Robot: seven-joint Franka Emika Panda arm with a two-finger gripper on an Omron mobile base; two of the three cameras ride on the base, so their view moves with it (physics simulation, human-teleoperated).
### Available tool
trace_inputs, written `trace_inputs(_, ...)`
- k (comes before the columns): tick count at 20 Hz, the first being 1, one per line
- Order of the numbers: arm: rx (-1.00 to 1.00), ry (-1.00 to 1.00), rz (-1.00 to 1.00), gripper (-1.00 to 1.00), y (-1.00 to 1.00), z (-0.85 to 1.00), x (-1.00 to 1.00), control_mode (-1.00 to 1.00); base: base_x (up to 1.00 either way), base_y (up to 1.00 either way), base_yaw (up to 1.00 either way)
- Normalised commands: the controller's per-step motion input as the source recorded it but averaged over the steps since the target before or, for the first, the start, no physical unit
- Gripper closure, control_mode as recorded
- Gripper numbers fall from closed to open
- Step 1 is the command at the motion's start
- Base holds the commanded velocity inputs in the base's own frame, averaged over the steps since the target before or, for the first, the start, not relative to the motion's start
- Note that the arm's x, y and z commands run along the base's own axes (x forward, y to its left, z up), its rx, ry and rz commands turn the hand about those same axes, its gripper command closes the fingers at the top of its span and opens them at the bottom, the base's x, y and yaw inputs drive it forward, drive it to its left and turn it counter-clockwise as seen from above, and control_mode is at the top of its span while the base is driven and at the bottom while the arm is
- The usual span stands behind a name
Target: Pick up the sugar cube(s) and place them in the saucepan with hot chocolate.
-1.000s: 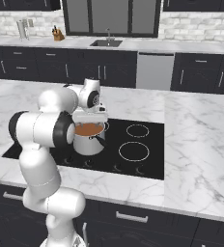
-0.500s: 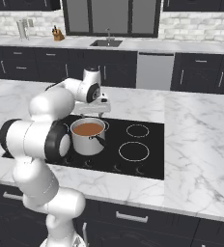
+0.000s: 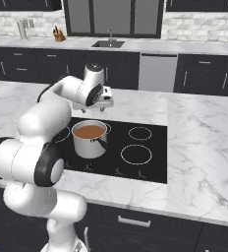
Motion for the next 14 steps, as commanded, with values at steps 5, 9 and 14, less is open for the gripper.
trace_inputs(5, 0.13, -0.13, 0.0, -1.0, -0.1, 0.28, -0.2, -1.0, 0.0, 0.0, 0.0)
trace_inputs(9, 0.12, -0.14, 0.0, -1.0, -0.14, 0.19, -0.18, -1.0, 0.0, 0.0, 0.0)
trace_inputs(14, 0.14, -0.15, 0.0, -1.0, -0.24, 0.19, -0.3, -1.0, 0.0, 0.0, 0.0)
